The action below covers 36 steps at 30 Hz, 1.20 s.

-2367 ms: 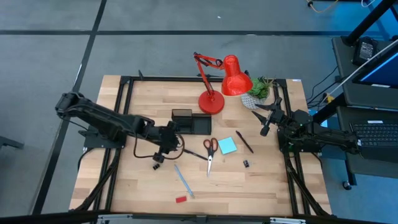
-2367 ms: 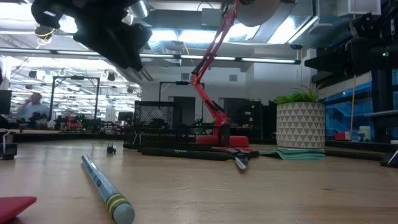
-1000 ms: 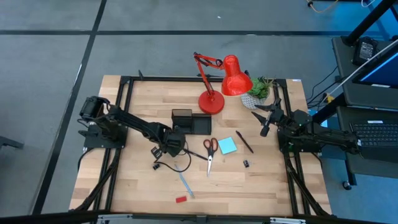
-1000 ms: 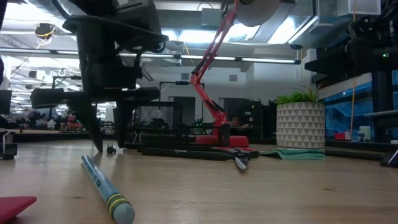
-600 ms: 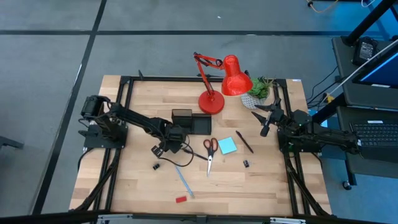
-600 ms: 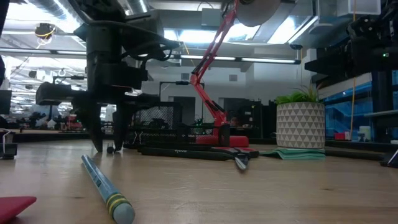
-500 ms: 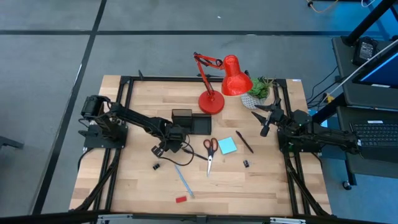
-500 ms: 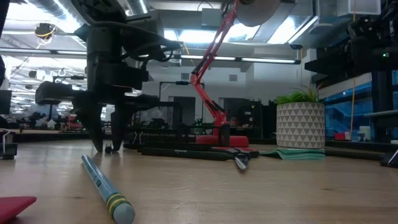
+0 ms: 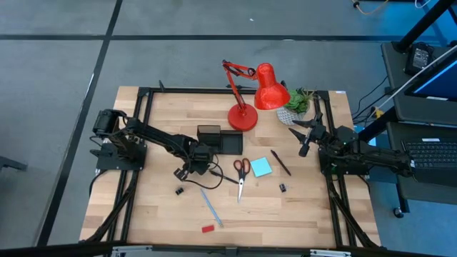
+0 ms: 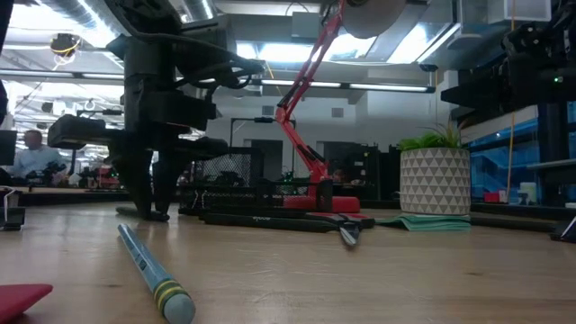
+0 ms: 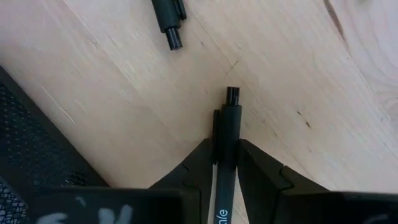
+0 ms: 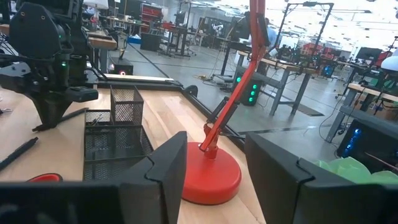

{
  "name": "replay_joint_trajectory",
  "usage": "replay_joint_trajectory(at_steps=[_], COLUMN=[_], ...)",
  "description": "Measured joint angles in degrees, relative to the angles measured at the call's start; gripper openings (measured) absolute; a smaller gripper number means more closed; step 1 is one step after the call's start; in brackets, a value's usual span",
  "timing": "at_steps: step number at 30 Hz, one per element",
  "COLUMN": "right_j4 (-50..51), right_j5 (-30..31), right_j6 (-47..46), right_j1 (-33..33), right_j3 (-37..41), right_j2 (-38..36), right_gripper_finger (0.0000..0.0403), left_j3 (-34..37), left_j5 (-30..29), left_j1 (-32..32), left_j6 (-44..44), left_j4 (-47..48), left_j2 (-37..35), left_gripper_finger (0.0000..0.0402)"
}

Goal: Pick and place office supplies into organizer
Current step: Put the left black pen into the black desk organizer

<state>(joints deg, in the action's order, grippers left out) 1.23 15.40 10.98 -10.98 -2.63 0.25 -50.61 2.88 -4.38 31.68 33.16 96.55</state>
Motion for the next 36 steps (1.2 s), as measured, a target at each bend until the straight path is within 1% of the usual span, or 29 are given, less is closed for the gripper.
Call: replay_joint_trajectory(at_steps=[13,23,29,32,36], right_j4=[0.19,0.58,0.72,0.79,0.97], right_j5=[-0.02,0.0,-0.02,-0.01,-0.02], right_j6=[0.0,0.23,1.33,1.33,1.33], right_j1=[0.01,0.01,0.02,0.01,0.02], right_j3=[0.0,0.0,0.0,0.0,0.0], right_j2=[0.0,-0.02,-0.02,-0.02,0.0], right_gripper_finger=[0.0165,0.0165,0.0165,0.0165,0.0165], left_j3=[0.02,-0.19,-0.09,-0.09,-0.09], left_j5=[-1.21,-1.85,-1.84,-1.82,-1.83], left_j1=[-0.11,-0.09,-0.09,-0.09,-0.09], left_j6=[-0.48,-0.53,-2.58,-2.77,-5.46], left_j4=[-1.28,-4.0,-6.89,-6.92,-6.62], left_j2=[0.04,0.14,0.24,0.24,0.2], left_gripper_finger=[0.006,0.0033,0.0033,0.0029,0.0028])
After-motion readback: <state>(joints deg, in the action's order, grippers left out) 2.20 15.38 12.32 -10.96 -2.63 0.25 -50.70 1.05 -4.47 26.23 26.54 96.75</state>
